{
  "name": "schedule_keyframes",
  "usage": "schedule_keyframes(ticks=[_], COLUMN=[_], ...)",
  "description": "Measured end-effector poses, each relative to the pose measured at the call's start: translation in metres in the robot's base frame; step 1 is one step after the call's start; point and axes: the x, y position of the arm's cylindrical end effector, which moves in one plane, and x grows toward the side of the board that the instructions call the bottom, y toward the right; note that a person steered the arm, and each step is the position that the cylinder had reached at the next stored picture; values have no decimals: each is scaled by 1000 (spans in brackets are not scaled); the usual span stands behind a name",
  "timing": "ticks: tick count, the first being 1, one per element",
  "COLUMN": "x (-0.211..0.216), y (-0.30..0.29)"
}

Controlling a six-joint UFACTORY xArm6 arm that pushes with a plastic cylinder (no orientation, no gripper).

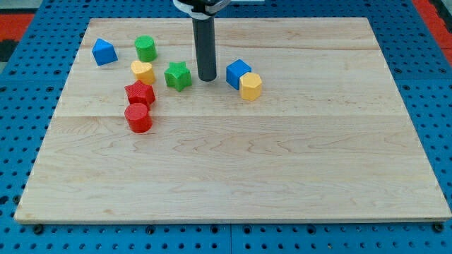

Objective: Nudge green circle down a bit

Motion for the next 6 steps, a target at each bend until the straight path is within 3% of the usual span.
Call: schedule_keyframes(ticks=[2, 4, 6], x=[-99, -107, -100], y=[-3, -113, -125])
